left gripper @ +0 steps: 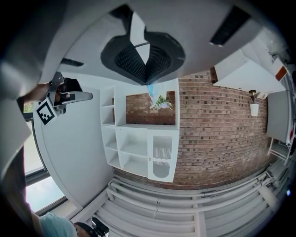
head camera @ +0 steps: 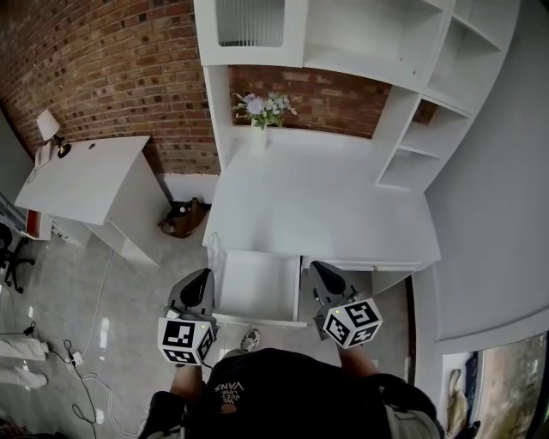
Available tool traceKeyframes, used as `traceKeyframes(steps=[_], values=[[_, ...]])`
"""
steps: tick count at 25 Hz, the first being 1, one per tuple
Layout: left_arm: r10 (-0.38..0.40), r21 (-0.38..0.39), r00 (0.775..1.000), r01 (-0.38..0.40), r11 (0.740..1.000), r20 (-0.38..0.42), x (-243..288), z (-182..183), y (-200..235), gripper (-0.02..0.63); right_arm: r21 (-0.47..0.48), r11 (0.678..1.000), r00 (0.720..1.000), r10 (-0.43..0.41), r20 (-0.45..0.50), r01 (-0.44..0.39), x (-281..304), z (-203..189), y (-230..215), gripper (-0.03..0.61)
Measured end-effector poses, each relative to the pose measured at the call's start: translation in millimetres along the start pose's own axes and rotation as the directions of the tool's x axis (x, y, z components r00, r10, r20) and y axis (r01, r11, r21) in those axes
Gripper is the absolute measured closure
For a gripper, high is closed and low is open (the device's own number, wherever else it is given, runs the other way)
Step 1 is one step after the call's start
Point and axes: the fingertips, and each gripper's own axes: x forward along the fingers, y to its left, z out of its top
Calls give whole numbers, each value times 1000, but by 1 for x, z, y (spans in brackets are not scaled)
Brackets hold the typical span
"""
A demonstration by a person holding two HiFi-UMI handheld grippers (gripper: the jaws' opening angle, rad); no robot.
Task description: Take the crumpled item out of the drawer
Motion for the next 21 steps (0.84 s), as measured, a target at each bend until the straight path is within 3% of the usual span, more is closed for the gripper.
traceKeyframes(steps=[21], values=[[-37,-1,999,37,999,-9,20,3,12,609,-3,998,998,-63,4,63,12,2,-11,578]])
